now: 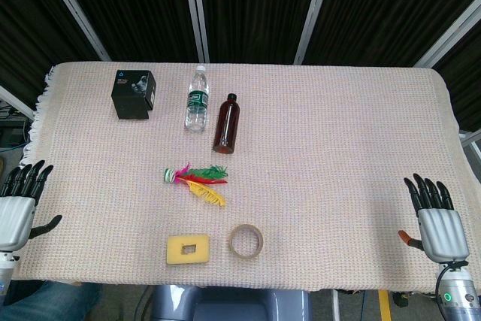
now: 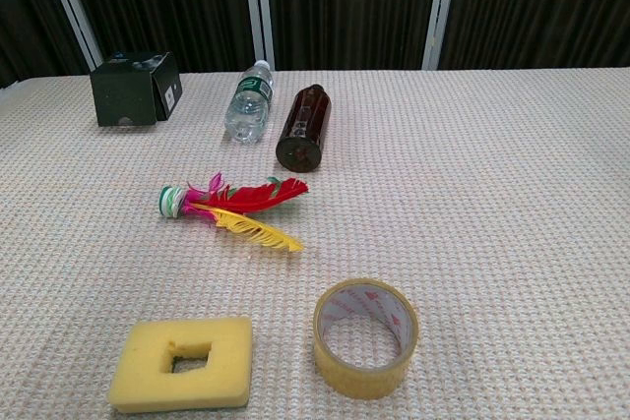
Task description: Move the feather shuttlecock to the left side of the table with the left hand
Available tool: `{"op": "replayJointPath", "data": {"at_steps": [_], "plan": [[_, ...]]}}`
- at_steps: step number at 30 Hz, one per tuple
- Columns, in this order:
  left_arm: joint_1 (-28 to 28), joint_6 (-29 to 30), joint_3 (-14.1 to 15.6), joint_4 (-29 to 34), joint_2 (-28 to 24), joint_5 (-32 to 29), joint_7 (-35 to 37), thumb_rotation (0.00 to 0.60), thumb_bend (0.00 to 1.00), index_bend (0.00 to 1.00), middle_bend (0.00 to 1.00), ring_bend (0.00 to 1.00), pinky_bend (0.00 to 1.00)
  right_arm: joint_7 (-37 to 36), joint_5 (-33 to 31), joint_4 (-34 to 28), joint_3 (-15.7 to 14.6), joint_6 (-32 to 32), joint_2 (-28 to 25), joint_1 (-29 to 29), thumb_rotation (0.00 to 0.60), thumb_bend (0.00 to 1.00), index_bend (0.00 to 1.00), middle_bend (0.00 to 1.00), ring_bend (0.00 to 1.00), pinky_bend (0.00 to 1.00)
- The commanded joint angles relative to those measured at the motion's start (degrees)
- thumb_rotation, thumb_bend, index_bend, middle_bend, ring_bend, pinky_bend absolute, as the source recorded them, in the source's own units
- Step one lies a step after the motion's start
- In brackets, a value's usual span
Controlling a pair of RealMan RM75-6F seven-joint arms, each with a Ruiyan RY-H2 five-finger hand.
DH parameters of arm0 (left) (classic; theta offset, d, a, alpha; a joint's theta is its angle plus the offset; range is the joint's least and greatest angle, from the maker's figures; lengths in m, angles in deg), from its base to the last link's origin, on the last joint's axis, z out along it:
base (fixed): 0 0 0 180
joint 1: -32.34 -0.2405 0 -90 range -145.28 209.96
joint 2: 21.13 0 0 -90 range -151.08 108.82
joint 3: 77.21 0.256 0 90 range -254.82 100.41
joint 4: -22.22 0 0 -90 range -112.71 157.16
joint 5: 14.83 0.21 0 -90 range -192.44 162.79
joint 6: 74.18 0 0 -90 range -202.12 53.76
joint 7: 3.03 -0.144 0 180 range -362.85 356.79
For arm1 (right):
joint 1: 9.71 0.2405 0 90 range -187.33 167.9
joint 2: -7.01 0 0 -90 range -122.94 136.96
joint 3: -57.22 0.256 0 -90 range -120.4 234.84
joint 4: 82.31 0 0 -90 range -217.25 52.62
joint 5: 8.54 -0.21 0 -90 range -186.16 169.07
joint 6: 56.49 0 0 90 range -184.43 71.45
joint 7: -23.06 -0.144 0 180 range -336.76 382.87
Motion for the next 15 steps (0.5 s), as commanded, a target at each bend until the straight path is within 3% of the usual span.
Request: {"op": "replayJointPath", "data": {"at_steps": [1, 10, 15], "plan": [[0.02, 0.14, 0.03, -0.19, 0.17, 0.20, -0.02, 0.600, 0.18, 0.02, 0.00, 0.00, 0.00, -0.09, -0.12, 0.04, 0.07, -0.01, -0.04, 0.00, 0.600, 0.07, 0.00, 0.00, 0.00, 0.00], [2.27, -0.02, -0.79, -5.42, 4.39, 2.76, 3.78, 0.600, 0.18, 0.04, 0.00, 0.00, 0.00, -2.30, 0.31, -0.17, 0.09, -0.25, -0.87, -0.09, 0.600, 0.07, 0.00, 0.00, 0.00, 0.00], [5.42, -0.38, -2.00, -10.64, 9.02, 5.32, 8.08, 0.600, 0.18, 0.17, 0.00, 0.00, 0.00, -2.73, 1.00, -0.53, -0.27, 0.41, -0.98, 0.28, 0.600, 0.07, 0.00, 0.00, 0.00, 0.00]]}}
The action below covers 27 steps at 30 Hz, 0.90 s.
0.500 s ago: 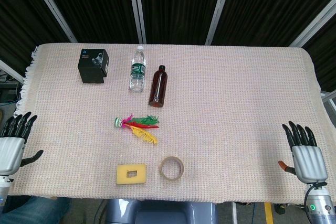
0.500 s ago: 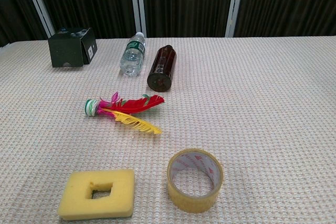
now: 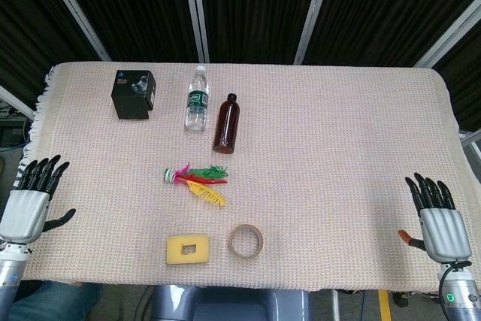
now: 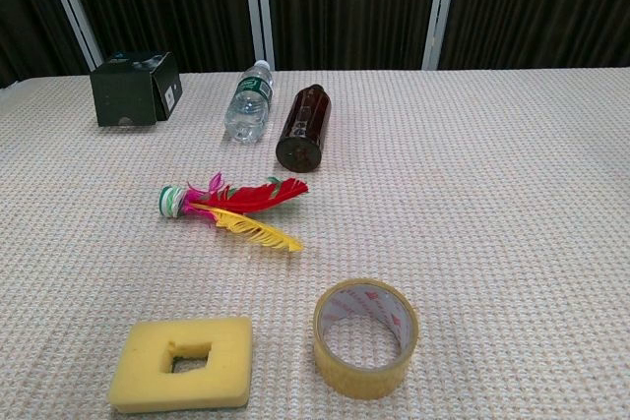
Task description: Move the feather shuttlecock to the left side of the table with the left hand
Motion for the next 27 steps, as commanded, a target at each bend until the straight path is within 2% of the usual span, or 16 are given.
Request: {"op": "replayJointPath", "data": {"at_steps": [1, 9, 13, 19, 22, 27], "plan": [[3.09, -0.56, -1.20, -4.34, 4.22, 2.30, 2.57, 0.600, 0.18, 0.19, 0.00, 0.00, 0.00, 0.01, 0.08, -0.04, -0.04, 0.52, 0.06, 0.35, 0.600, 0.07, 0.00, 0.00, 0.00, 0.00], [11.46, -9.11, -3.33, -12.17, 15.75, 1.61, 2.97, 0.600, 0.24, 0.36, 0.00, 0.00, 0.00, 0.04, -0.66, 0.36, 0.26, 2.79, 0.25, 1.70, 0.600, 0.07, 0.00, 0.00, 0.00, 0.00], [15.97, -13.97, -4.53, -16.67, 21.30, 0.50, 2.35, 0.600, 0.25, 0.37, 0.00, 0.00, 0.00, -1.63, -1.39, 0.70, 0.35, 3.81, -0.24, 1.99, 0.600, 0.07, 0.00, 0.00, 0.00, 0.00], [22.06, -16.09, -6.03, -26.64, 30.60, 1.06, 6.17, 0.600, 0.26, 0.39, 0.00, 0.00, 0.00, -4.86, -2.50, 1.53, 0.61, 5.96, -1.26, 2.78, 0.600, 0.07, 0.00, 0.00, 0.00, 0.00], [24.79, -16.40, -5.81, -31.57, 35.08, 1.88, 10.23, 0.600, 0.28, 0.40, 0.00, 0.00, 0.00, -5.69, -2.72, 1.84, 0.61, 6.50, -1.54, 3.00, 0.600, 0.07, 0.00, 0.00, 0.00, 0.00], [28.14, -17.20, -4.77, -37.75, 40.30, 2.91, 14.76, 0.600, 0.23, 0.40, 0.00, 0.00, 0.00, -6.41, -2.87, 2.18, 0.61, 6.76, -1.70, 3.18, 0.600, 0.07, 0.00, 0.00, 0.00, 0.00]]}}
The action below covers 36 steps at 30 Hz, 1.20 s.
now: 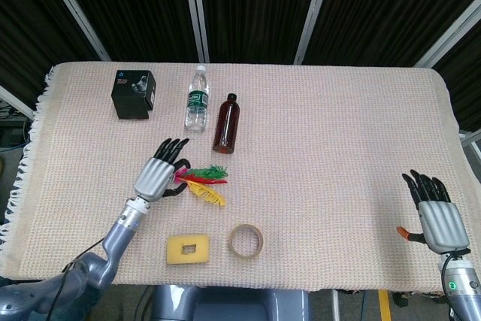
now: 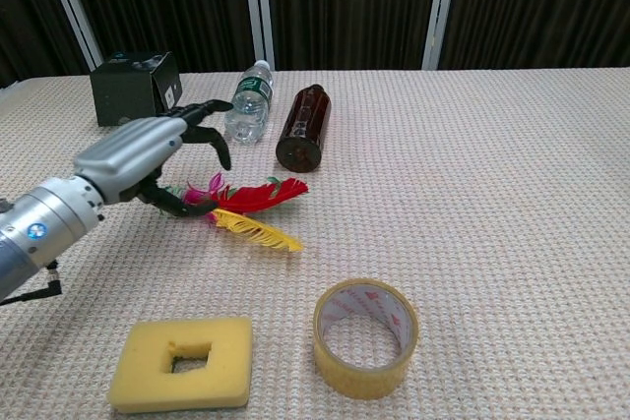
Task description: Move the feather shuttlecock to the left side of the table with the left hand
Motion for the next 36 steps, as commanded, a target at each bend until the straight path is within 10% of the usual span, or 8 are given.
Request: {"op": "replayJointPath", "data": {"at_steps": [1, 18, 36], "plan": [[2.99, -1.26, 0.69, -4.42, 4.04, 0.74, 4.52, 0.600, 0.23, 0.40, 0.00, 0.00, 0.00, -0.17, -0.11, 0.16, 0.01, 0.12, 0.01, 0.09, 0.600, 0.07, 0.00, 0.00, 0.00, 0.00], [8.35, -3.54, 2.53, -20.23, 13.02, -0.13, 10.89, 0.600, 0.42, 0.60, 0.00, 0.00, 0.00, -0.79, -1.58, 1.12, 0.55, 0.16, 0.13, 0.32, 0.600, 0.07, 0.00, 0.00, 0.00, 0.00], [-2.95, 20.73, 6.05, -12.53, 1.41, 1.75, 8.53, 0.600, 0.50, 0.79, 0.00, 0.00, 0.00, 1.84, -2.00, 1.06, 0.15, -0.39, 1.09, 0.15, 0.600, 0.07, 0.00, 0.00, 0.00, 0.00]]}}
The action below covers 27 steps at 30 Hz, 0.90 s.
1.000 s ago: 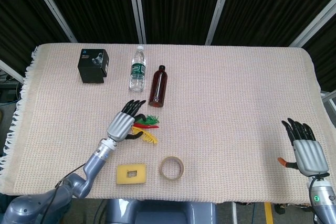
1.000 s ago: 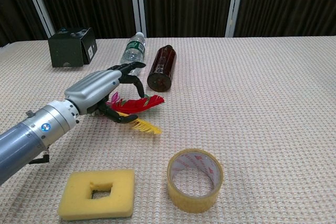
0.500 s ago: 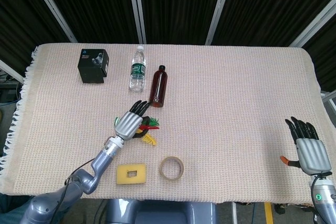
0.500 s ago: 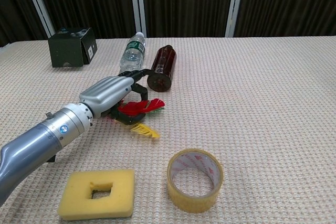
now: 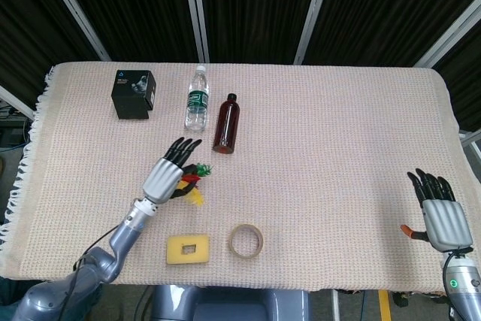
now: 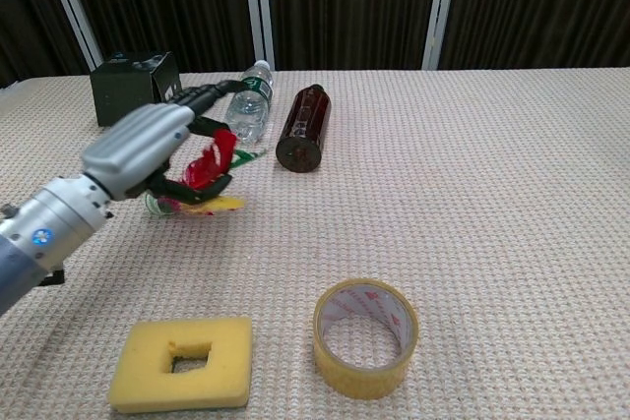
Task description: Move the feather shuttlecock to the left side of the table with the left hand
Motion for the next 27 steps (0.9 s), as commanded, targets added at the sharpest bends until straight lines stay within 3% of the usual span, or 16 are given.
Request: {"op": "replayJointPath", "data": {"at_steps": [1, 6, 11, 19, 27], "plan": [[-5.66, 7.26, 0.36, 5.62, -5.95, -0.42, -3.04, 0.600, 0.50, 0.79, 0.00, 0.00, 0.00, 0.64, -0.18, -0.10, -0.04, -0.08, 0.25, -0.03, 0.600, 0.07, 0.00, 0.00, 0.00, 0.00], [-11.27, 12.87, 1.27, 12.71, -13.83, -0.76, -6.34, 0.600, 0.50, 0.79, 0.01, 0.00, 0.00, 1.86, -1.23, 0.00, 0.18, 0.40, 0.78, 0.18, 0.600, 0.07, 0.00, 0.00, 0.00, 0.00], [-15.15, 14.01, 2.34, 17.34, -18.83, -1.53, -9.27, 0.600, 0.50, 0.77, 0.01, 0.00, 0.00, 2.98, -1.76, -0.15, 0.35, 0.80, 1.24, 0.55, 0.600, 0.07, 0.00, 0.00, 0.00, 0.00], [-18.29, 13.85, 1.81, 17.94, -20.81, -3.34, -7.48, 0.600, 0.50, 0.75, 0.01, 0.00, 0.00, 4.10, -1.44, -0.47, -0.19, 1.85, 1.78, 1.16, 0.600, 0.07, 0.00, 0.00, 0.00, 0.00], [-20.25, 13.30, 3.27, 16.89, -21.24, -2.42, -5.05, 0.600, 0.47, 0.65, 0.01, 0.00, 0.00, 4.16, -2.15, -0.38, 0.03, 1.74, 1.72, 1.10, 0.600, 0.07, 0.00, 0.00, 0.00, 0.00]]}}
